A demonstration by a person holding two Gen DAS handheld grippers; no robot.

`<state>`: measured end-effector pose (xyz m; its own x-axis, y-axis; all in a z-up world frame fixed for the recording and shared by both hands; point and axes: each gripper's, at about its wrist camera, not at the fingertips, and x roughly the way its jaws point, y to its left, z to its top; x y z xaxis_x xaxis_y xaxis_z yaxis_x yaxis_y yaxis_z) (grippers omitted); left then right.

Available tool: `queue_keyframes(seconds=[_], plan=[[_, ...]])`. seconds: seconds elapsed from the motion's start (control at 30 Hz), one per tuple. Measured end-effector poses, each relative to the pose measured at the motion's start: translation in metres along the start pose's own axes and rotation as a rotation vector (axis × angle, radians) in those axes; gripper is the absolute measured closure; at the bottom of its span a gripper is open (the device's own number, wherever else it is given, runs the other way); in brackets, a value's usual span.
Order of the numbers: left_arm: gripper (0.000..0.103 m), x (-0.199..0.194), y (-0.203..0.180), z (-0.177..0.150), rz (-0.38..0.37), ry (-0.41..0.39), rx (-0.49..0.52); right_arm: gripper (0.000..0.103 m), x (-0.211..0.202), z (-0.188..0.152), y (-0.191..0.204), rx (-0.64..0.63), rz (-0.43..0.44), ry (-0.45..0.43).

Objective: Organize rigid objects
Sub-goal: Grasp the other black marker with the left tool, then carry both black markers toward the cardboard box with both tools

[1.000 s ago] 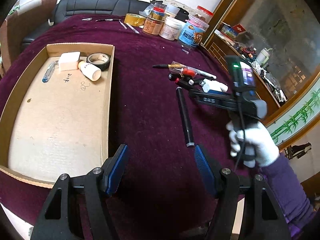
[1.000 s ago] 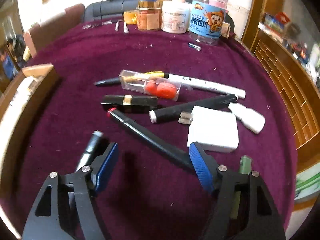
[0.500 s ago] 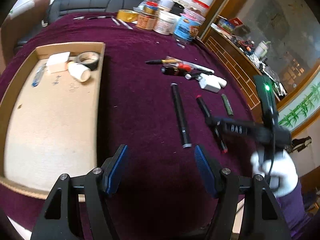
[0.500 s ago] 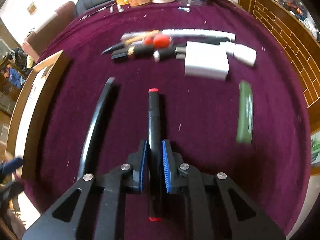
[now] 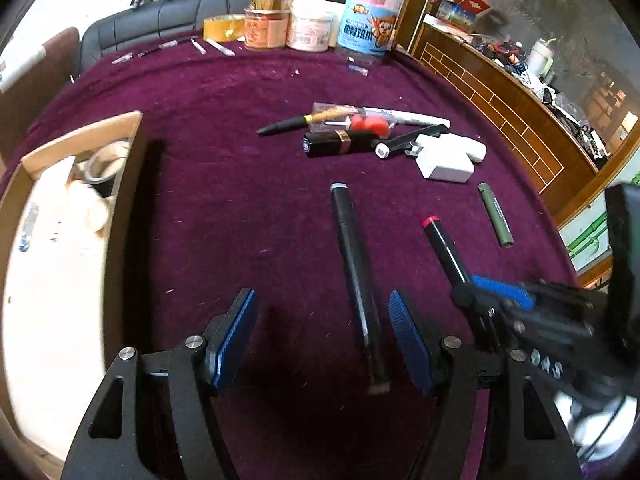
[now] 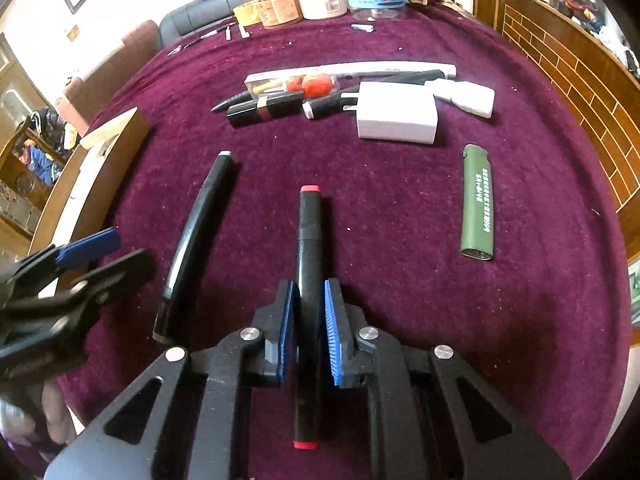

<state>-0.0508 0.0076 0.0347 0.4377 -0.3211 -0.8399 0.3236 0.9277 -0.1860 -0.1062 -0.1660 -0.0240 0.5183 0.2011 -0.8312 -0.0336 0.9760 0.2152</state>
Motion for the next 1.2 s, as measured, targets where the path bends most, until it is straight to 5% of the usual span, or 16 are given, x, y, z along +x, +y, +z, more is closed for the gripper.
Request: queue_keyframes(seconds=[0.07, 0.17, 0.2, 0.23, 0.57, 0.7, 0.8, 0.87, 0.97, 1.2], plan=[[0.043, 0.007, -0.009, 0.005, -0.003, -0.006, 0.019, 0.090, 0.000, 0.000, -0.002, 0.003, 0.008, -0.003], [0.059, 0.020, -0.023, 0.010, 0.003, 0.005, 0.076, 0.090, 0.000, -0.001, -0.004, 0.005, 0.019, -0.006], [0.085, 0.025, -0.025, 0.011, 0.011, 0.017, 0.085, 0.090, 0.000, -0.001, -0.004, 0.004, 0.021, -0.007], [0.091, 0.029, -0.025, 0.011, 0.022, 0.031, 0.090, 0.090, 0.000, -0.001, -0.004, 0.003, 0.021, -0.008], [0.089, 0.024, -0.010, 0.006, 0.004, 0.009, 0.055, 0.088, 0.003, 0.003, 0.001, -0.031, 0.005, -0.036], [0.065, 0.028, -0.022, 0.008, -0.004, -0.020, 0.095, 0.077, 0.006, 0.006, 0.011, -0.056, -0.021, -0.034], [0.071, 0.028, -0.024, 0.008, 0.017, -0.038, 0.105, 0.075, 0.009, 0.006, 0.017, -0.077, -0.066, -0.040], [0.092, 0.026, -0.016, 0.008, 0.025, -0.033, 0.079, 0.074, 0.010, 0.005, 0.021, -0.097, -0.091, -0.046], [0.092, 0.018, 0.002, 0.007, -0.019, -0.026, 0.006, 0.090, 0.010, 0.002, 0.028, -0.135, -0.154, -0.067], [0.092, -0.029, 0.019, -0.004, -0.091, -0.115, -0.040, 0.091, -0.005, 0.003, 0.026, -0.080, -0.062, -0.095]])
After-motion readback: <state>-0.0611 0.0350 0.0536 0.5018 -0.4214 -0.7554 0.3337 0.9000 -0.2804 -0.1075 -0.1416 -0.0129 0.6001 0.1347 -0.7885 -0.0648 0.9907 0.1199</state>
